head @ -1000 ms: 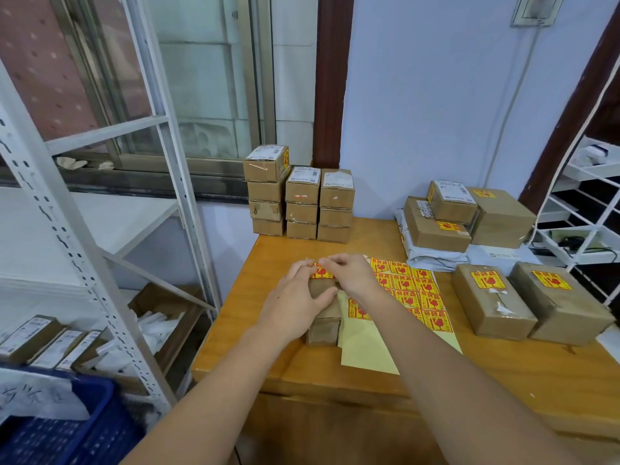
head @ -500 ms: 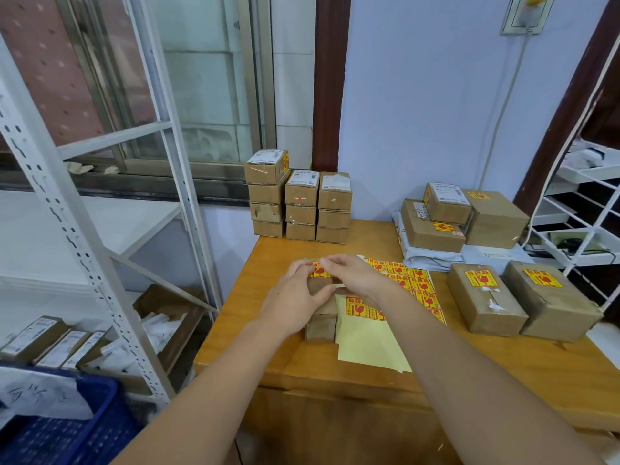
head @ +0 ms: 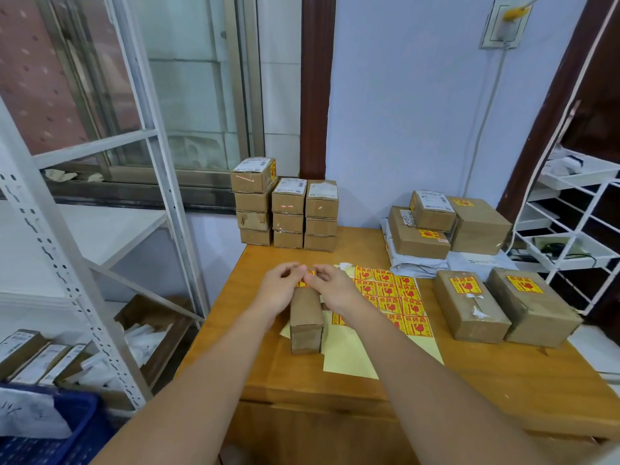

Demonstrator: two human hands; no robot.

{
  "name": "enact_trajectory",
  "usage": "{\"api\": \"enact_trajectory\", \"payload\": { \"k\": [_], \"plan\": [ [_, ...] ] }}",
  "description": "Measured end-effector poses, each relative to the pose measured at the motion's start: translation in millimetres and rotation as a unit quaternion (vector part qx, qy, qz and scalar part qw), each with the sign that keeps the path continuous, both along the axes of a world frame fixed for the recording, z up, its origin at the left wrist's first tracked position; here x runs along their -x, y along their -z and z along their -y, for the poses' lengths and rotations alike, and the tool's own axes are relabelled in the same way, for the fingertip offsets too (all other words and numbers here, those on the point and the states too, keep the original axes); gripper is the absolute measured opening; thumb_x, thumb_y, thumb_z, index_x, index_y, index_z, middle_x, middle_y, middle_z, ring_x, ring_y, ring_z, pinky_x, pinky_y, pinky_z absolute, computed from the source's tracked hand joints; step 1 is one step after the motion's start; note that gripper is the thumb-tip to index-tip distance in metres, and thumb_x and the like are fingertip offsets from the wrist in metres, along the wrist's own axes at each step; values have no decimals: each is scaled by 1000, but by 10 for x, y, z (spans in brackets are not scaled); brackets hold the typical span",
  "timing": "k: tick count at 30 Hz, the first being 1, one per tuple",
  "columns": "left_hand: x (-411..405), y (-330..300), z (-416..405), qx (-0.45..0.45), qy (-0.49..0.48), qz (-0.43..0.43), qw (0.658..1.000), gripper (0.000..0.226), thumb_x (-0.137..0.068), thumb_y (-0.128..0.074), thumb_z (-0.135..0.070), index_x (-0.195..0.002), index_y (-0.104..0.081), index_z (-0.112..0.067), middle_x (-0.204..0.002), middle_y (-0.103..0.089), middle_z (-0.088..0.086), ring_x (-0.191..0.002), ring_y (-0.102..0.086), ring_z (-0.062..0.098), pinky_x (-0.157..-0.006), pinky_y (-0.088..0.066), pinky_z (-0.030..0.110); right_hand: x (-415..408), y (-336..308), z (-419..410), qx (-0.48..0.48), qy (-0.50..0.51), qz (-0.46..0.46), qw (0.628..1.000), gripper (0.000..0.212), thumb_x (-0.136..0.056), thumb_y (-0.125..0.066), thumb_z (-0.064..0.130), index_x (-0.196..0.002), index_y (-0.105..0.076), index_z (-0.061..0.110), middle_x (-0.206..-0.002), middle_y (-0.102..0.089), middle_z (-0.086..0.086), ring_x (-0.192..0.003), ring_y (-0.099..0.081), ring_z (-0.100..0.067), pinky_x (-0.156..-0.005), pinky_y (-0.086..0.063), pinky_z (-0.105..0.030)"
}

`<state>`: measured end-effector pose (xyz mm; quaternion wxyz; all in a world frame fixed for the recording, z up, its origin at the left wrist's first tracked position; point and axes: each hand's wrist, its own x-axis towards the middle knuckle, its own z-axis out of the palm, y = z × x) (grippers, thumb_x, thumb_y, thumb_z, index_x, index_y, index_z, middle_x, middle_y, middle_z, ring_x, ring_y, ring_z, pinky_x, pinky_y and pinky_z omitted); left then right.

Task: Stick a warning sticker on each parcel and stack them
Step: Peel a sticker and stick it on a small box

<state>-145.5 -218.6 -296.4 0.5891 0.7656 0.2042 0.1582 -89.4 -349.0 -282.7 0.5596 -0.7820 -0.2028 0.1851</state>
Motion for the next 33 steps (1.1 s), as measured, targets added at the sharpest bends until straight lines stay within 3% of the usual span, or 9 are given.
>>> {"api": "enact_trajectory", "payload": {
  "k": [2,5,8,12,17,22,26,30,33],
  "plan": [
    [-35,33,-2,20,-16,17,1000,26,-102,-62,-36,-123,-70,-23,-127,-64,-7,-113,-55,9,-76,-40,14,-10,37,10,-11,0,2,1000,55,-101,-60,33,-150,-44,13,-150,-50,-8,-133,-51,-21,-106,-50,-47],
    [-85,82,-38,44,-29,25,998,13,-101,-65,-32,-110,-73,-27,-118,-67,-8,-107,-58,8,-76,-43,17,-21,98,-4,-17,4,14,1000,56,-102,-58,33,-151,-42,13,-150,-50,-8,-135,-50,-19,-110,-47,-41],
    [-133,122,-67,49,-44,26,998,16,-101,-65,-29,-112,-76,-24,-117,-70,-7,-109,-60,11,-88,-47,26,-22,137,-14,-22,4,25,999,54,-103,-56,33,-152,-42,13,-150,-51,-6,-133,-49,-15,-107,-46,-32],
    [-157,120,-114,62,-48,15,997,24,-101,-66,-31,-119,-76,-19,-123,-71,-4,-117,-61,16,-105,-50,37,-28,165,-22,-18,11,37,999,55,-104,-55,34,-153,-42,13,-152,-49,-5,-137,-47,-18,-109,-45,-33],
    [-138,89,-112,94,-45,8,995,26,-103,-61,-34,-118,-77,-20,-114,-72,-5,-106,-63,11,-85,-53,28,-4,176,-45,-10,21,47,999,53,-104,-55,35,-151,-44,13,-148,-54,-5,-132,-52,-18,-108,-47,-40],
    [-104,57,-129,43,-13,-13,999,34,-105,-56,-37,-131,-70,-21,-130,-65,-6,-118,-55,14,-97,-45,30,24,154,-55,12,28,65,997,49,-106,-50,36,-149,-46,13,-146,-54,-5,-126,-53,-17,-102,-45,-29],
    [-47,28,-181,-17,42,-40,998,41,-107,-51,-37,-145,-58,-21,-148,-55,-4,-137,-47,18,-111,-40,34,48,154,-82,38,36,78,996,50,-107,-45,37,-152,-42,15,-151,-49,-5,-137,-46,-22,-104,-39,-30],
    [36,-16,-244,-24,110,-68,991,56,-107,-53,-35,-158,-39,-17,-161,-41,3,-147,-37,20,-119,-33,37,47,160,-79,42,31,73,996,51,-108,-43,38,-153,-41,15,-152,-48,-5,-137,-45,-21,-95,-38,-24],
    [111,-16,-279,12,148,-79,986,67,-104,-58,-37,-162,-28,-22,-163,-36,-1,-148,-34,20,-116,-33,36,47,168,-82,42,30,67,996,50,-108,-43,39,-153,-42,17,-150,-50,-5,-134,-48,-21,-92,-40,-25]
  ]
}}
